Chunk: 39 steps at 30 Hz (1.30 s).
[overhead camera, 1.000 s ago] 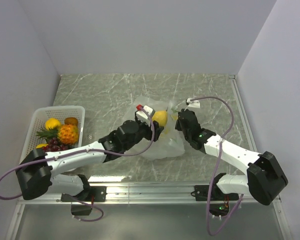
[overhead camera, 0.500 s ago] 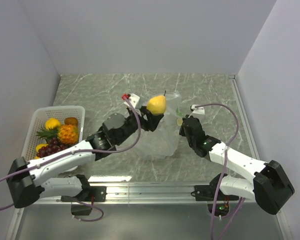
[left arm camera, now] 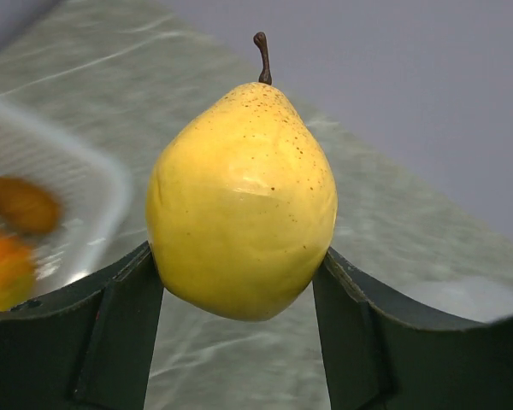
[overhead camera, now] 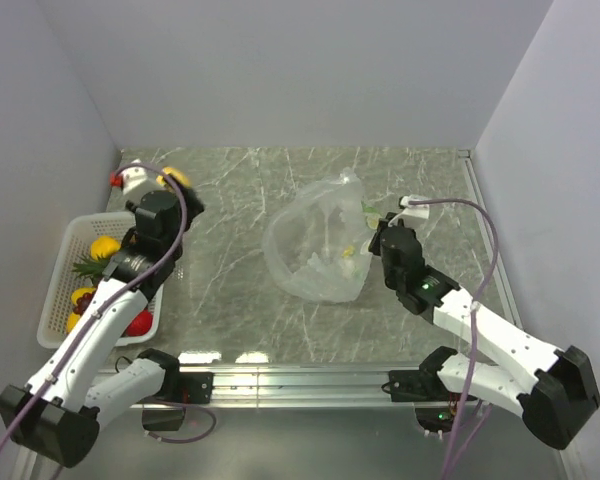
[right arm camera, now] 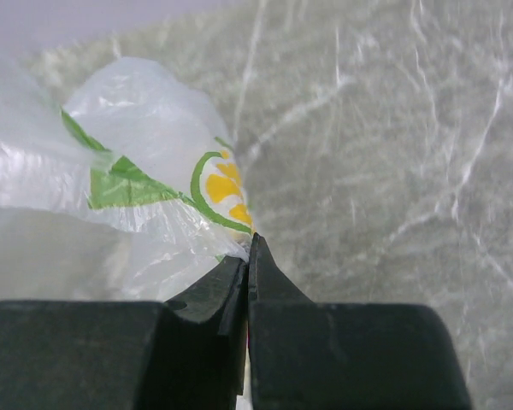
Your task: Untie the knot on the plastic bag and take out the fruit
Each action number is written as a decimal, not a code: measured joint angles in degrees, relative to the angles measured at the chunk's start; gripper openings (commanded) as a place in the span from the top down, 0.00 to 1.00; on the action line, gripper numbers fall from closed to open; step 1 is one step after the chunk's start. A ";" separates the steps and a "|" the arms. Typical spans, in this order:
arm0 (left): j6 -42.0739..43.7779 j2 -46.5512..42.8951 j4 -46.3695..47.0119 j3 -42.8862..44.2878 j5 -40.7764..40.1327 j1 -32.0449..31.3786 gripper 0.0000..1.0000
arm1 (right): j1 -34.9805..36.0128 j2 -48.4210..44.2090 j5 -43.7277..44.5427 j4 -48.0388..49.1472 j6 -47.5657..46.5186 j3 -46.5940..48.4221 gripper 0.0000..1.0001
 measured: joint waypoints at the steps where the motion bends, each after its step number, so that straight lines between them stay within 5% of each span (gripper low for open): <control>1: -0.92 -0.83 -2.58 -1.31 -1.33 1.95 0.91 | 0.00 -1.20 0.00 0.63 -0.46 0.00 1.00; 8: -4.83 -7.67 -16.33 -10.71 -8.04 16.92 0.91 | -0.17 -2.80 3.13 1.64 -3.15 0.33 1.00; 14: -6.36 -8.74 -22.43 -11.91 -13.70 21.99 0.82 | -5.64 -0.68 7.08 -3.48 -2.16 5.44 1.00; 18: -5.84 -9.49 -22.43 -11.91 -15.37 22.10 0.47 | -12.24 1.14 9.73 -5.75 -1.16 10.38 1.00; 24: -4.09 -10.01 -21.07 -12.20 -15.28 22.03 0.10 | -17.66 3.96 12.26 -6.82 -1.29 12.55 0.99; 30: -2.89 -12.72 -21.44 -12.09 -13.99 20.20 0.01 | -18.67 4.52 12.66 -10.99 1.27 12.07 0.94; 31: -2.67 -13.27 -21.94 -11.58 -13.05 19.85 0.01 | -18.78 4.52 12.81 -12.41 2.21 12.04 0.69; 33: -1.75 -14.14 -23.74 -9.29 -11.50 19.34 0.01 | -18.93 4.35 12.98 -15.02 4.22 12.04 0.54; 34: -1.36 -14.73 -24.61 -7.58 -10.60 19.15 0.01 | -19.02 4.04 12.98 -16.72 5.03 12.04 0.38; 39: 1.70 -20.11 -26.82 2.32 -8.33 18.62 0.01 | -19.08 -1.86 12.70 -23.91 8.33 12.04 0.18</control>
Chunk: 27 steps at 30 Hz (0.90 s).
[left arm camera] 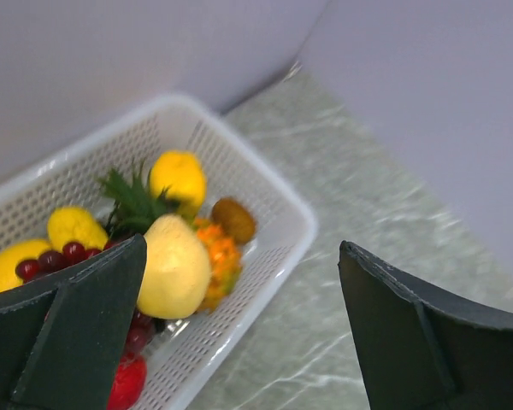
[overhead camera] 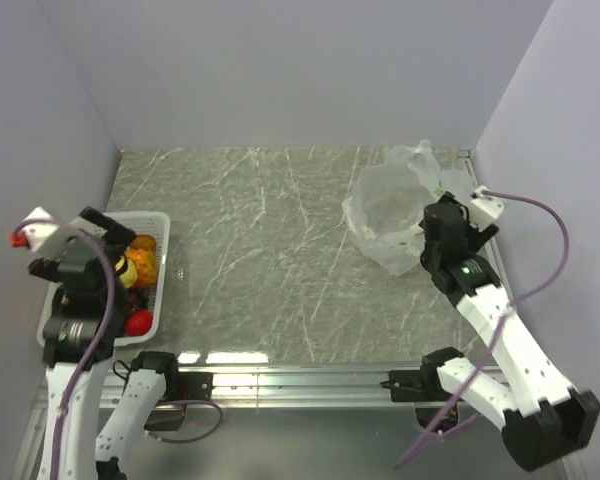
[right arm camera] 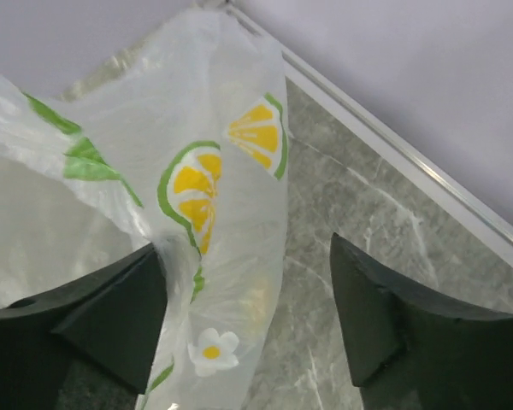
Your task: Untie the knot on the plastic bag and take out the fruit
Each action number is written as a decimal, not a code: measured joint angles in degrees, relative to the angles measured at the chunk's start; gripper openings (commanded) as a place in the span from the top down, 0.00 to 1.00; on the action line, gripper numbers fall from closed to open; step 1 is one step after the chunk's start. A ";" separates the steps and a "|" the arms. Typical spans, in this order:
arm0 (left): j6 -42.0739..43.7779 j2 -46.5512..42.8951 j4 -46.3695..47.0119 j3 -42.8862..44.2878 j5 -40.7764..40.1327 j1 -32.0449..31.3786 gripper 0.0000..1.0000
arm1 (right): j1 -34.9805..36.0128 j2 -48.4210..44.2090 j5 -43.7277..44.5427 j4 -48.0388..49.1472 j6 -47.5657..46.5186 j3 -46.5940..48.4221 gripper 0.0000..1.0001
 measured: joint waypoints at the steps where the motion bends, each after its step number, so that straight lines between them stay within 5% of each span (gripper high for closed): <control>1: 0.70 -1.42 -0.28 1.95 0.20 -0.13 0.01 | -0.04 -2.29 -0.20 -1.22 0.50 0.04 0.17; 10: 4.76 -10.16 -3.74 15.74 -1.90 -0.81 0.01 | -0.04 -26.77 -6.64 -3.80 -1.64 0.66 0.10; 18: 8.15 -19.28 -6.10 14.71 -6.64 -4.76 0.01 | -0.07 -49.00 -17.29 3.13 -11.91 -5.88 0.05; 27: 14.03 -33.55 -0.50 11.72 -6.82 -5.40 0.01 | -0.07 -53.11 -22.08 4.46 -16.83 -12.48 0.05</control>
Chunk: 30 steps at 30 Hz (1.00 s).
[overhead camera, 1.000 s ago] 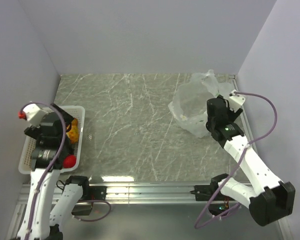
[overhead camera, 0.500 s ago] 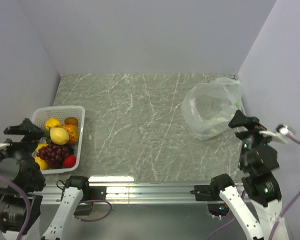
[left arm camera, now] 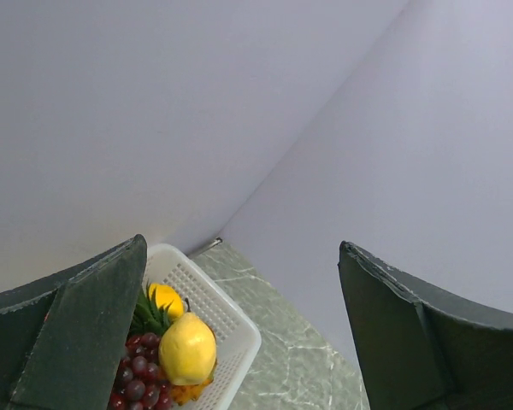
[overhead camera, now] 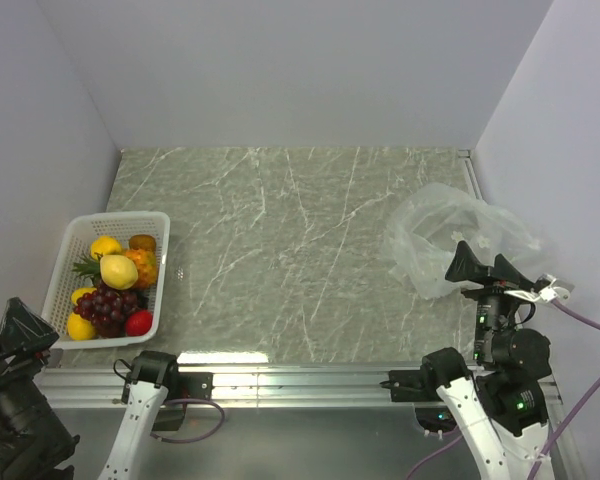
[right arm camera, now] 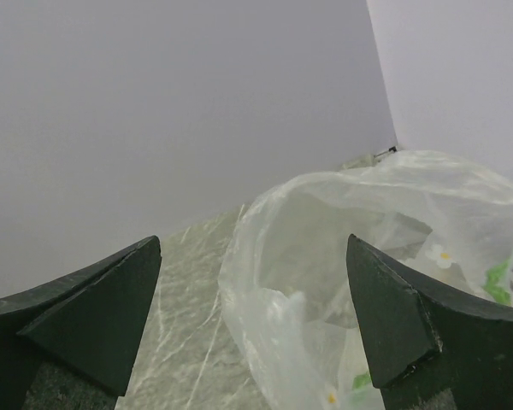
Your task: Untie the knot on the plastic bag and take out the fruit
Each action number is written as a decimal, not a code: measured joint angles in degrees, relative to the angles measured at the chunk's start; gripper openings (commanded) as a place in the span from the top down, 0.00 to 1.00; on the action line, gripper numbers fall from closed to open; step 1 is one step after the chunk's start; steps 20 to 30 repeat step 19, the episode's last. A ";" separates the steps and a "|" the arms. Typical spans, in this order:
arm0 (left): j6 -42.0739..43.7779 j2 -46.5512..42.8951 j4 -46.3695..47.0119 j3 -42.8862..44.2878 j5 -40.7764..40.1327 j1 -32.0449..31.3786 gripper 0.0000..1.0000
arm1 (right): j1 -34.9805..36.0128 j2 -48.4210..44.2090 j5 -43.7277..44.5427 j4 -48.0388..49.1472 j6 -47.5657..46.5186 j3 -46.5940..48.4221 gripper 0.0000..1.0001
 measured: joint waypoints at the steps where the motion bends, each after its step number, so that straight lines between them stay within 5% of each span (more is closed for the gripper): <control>1: 0.28 0.00 0.33 0.04 -0.20 0.00 0.01 | 0.00 -0.17 -0.07 0.28 -0.15 -0.35 0.05; 30: 0.92 -0.76 5.75 -7.04 -1.64 -0.04 0.00 | 0.00 -1.38 -1.73 1.97 -0.59 -2.80 0.04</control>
